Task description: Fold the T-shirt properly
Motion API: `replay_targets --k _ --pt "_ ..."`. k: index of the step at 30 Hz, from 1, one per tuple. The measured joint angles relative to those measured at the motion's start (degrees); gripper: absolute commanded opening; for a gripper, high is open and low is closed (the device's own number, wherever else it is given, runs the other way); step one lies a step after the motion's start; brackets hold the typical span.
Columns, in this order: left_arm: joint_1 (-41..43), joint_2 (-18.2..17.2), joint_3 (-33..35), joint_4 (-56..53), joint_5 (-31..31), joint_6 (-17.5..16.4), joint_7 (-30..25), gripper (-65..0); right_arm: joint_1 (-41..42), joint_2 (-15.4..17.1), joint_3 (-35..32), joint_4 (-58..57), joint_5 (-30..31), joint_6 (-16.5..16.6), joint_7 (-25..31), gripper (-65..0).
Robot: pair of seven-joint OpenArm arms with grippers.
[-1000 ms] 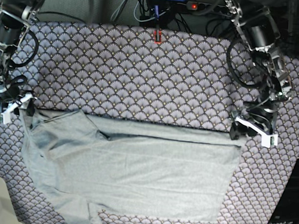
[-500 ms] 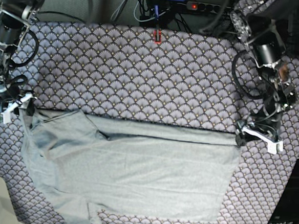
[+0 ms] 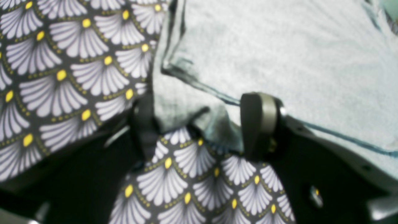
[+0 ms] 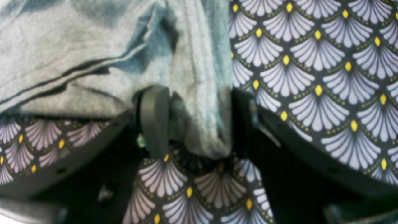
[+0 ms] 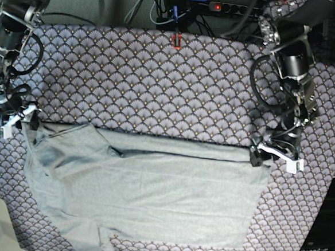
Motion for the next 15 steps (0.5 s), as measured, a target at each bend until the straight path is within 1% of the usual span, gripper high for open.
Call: replay_targets --k 2,3,5,6,7,9,10,11,12,15 --pt "0.0 0.0 0.0 0.0 0.0 0.0 0.1 -26.0 0.0 0.0 0.0 0.0 0.0 0.0 0.0 -33.1" --pt "0.0 0.0 0.0 0.0 0.0 0.0 0.1 -27.5 0.0 0.0 0.0 0.0 0.0 0.0 0.0 -33.3" --pt "0.0 0.0 -0.1 0.0 0.0 0.0 0.2 -33.8 0.0 0.0 0.0 0.0 0.0 0.0 0.0 -35.8" --pt "0.0 -0.1 -0.2 0.1 -0.2 0.0 0.8 -39.4 0.0 0.0 -0.2 0.0 0.0 0.0 0.0 -38.3" --pt "0.0 -0.2 -0.2 0.1 0.0 0.0 1.0 -45.8 0.0 0.0 -0.2 0.0 0.0 0.0 0.0 -42.2" --pt "0.1 -0.2 -0.2 0.1 0.2 0.2 1.3 -60.2 0.0 0.0 -0.2 0.0 0.0 0.0 0.0 -52.0" --pt "0.2 -0.2 -0.2 0.1 0.3 0.2 1.4 -65.0 0.0 0.0 -0.2 0.0 0.0 0.0 -0.1 -57.5" --pt "0.2 -0.2 -0.2 0.1 0.2 0.2 1.4 -65.0 0.0 -0.1 -0.2 0.0 0.3 0.1 -0.1 -62.6" --pt "0.2 -0.2 -0.2 0.1 0.2 0.2 1.5 -65.0 0.0 -0.2 -0.2 0.0 0.3 0.0 0.0 -65.0" --pt "0.0 -1.2 -0.2 0.1 -0.7 -0.2 4.5 -65.0 0.0 -0.2 -0.3 0.0 0.4 0.1 0.0 -65.0"
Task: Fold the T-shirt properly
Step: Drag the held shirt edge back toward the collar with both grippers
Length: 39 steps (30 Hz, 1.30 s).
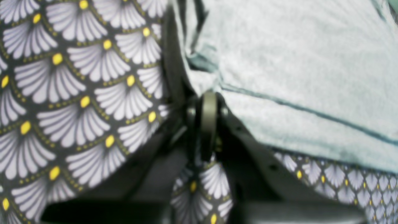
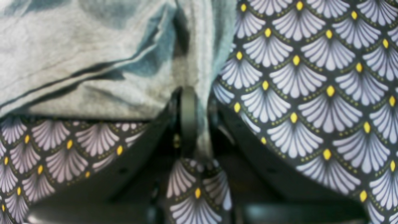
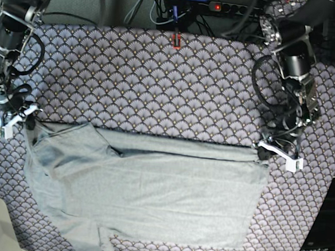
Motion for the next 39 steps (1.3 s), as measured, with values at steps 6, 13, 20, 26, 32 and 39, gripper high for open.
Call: replay_targets --k 6,13,20,26,32,39 --pt "1.1 -1.2 0.1 7.3 0.5 -0.2 6.3 -65.0 -2.7 0.4 -0.2 2.3 0.6 0.2 0.2 -65.0" --pt "4.3 -2.2 0.2 18.1 -0.2 -0.6 15.2 -65.0 -9.2 0.4 0.1 10.5 0.9 0.7 -2.4 -65.0" --pt "11.2 -2.3 0.3 27.8 -0.5 -0.9 20.3 -65.0 -16.8 0.4 0.1 18.8 1.2 0.7 -3.9 -65.0" --pt "19.0 -2.2 0.2 35.4 -0.4 -0.8 23.6 -65.0 -24.0 0.0 0.4 24.8 1.7 0.5 -2.8 -65.0" --pt "26.5 -2.2 0.1 39.3 -0.5 -1.1 23.8 -65.0 -30.8 -4.0 5.8 30.4 1.7 0.6 -2.3 -65.0" --pt "30.6 -2.1 -6.1 42.5 -1.3 -1.7 23.8 -65.0 -35.2 -7.5 13.2 33.0 1.4 1.9 -2.7 -65.0"
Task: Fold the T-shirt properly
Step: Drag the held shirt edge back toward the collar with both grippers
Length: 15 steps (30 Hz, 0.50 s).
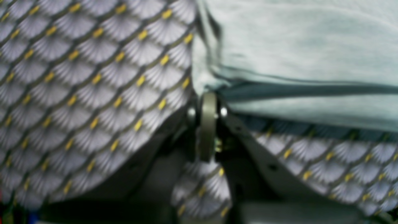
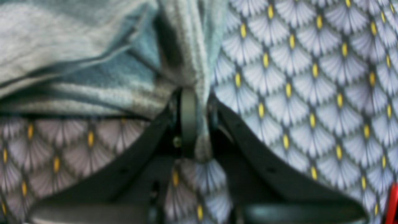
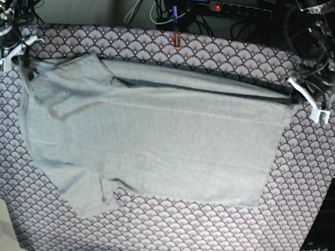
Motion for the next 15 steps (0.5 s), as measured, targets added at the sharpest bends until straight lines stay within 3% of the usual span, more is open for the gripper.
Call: replay_targets --k 4,11,15 --pt "3.3 0.2 -0.2 -0.1 0.3 -0.1 0.5 -65.0 -2.4 -0.1 0.3 0.3 0.4 -0.2 1.4 -65.0" --pt "9.2 0.1 -0.2 1.7 0.0 0.0 -1.0 -65.0 -7.3 -3.1 0.7 0.2 0.4 -1.1 10.2 -65.0" --pt "10.4 0.3 -0.2 1.8 0.0 0.0 -2.7 -65.0 -7.8 -3.8 0.9 0.2 0.4 -1.2 11.1 -65.0"
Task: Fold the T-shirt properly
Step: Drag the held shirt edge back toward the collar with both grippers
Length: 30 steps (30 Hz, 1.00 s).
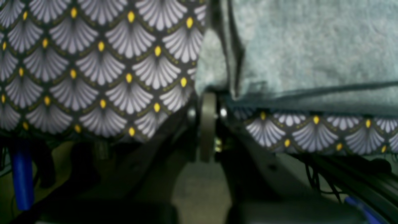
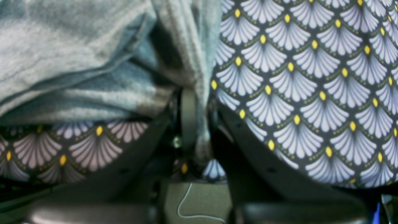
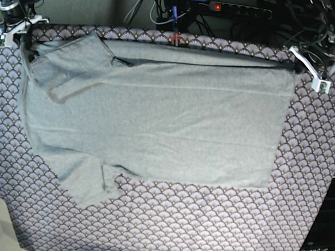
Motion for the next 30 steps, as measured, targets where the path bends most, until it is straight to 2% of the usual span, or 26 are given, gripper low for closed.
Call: replay_targets --k 5,17,25,27,30 --pt "-0.2 0.4 0.0 -1.6 0.6 0.0 -3.0 -65.0 0.1 0.0 0.0 -0.2 0.0 0.0 0.0 -65.0" --pt "-7.8 0.6 0.1 -2.6 1.3 0.0 -1.2 -65.0 1.0 -0.1 0.0 -0.3 0.0 0.1 -0.1 -65.0" --pt "-6.6 0.6 0.1 -2.5 1.2 0.1 -1.3 -65.0 1.2 0.0 0.0 -0.3 0.0 0.0 -0.5 -65.0" --pt "-4.9 0.6 0.1 -2.4 1.3 0.2 -1.3 -65.0 1.2 0.0 0.0 -0.3 0.0 0.0 -0.5 -62.7" --pt "-3.3 0.6 0.1 -2.1 0.9 0.2 -1.4 -65.0 1.2 0.0 0.0 -0.3 -0.1 0.0 -0.5 -55.0"
